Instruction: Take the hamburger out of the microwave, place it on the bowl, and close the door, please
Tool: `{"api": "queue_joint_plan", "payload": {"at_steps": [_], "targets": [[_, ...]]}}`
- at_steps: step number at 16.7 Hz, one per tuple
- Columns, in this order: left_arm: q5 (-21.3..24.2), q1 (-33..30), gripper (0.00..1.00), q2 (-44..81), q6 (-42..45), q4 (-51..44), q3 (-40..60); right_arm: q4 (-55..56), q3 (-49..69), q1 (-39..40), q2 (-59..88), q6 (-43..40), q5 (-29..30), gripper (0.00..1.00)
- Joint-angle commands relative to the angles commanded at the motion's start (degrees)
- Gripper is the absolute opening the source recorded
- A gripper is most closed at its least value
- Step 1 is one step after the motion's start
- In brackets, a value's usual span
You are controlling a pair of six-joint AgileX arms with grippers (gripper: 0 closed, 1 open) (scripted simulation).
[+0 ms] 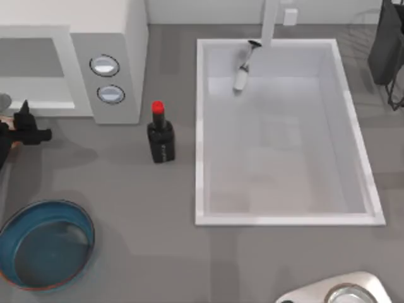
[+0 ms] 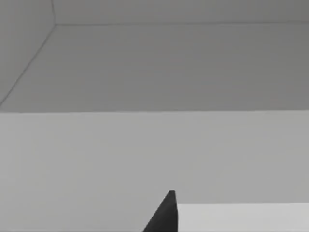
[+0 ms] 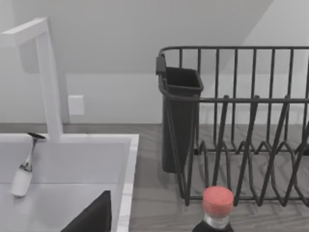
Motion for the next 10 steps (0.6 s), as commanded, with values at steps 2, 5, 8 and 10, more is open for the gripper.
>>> {"api": "queue_joint_plan", "payload": {"at_steps": [2, 5, 8, 10], "targets": [[0.0, 0.0, 0.0, -0.7, 0.0, -0.5, 0.1, 0.0, 0.0, 0.0, 0.0, 0.0, 0.0, 1.0], [-0.1, 0.0, 0.0, -4.5, 0.0, -4.2, 0.2, 0.0, 0.0, 0.0, 0.0, 0.0, 0.0, 1.0], [-0.1, 0.0, 0.0, -10.4, 0.0, -10.1, 0.1, 0.0, 0.0, 0.0, 0.0, 0.0, 0.0, 1.0], [-0.2, 0.0, 0.0, -14.6, 0.1, -14.5, 0.1, 0.0, 0.0, 0.0, 0.0, 0.0, 0.0, 1.0]]}}
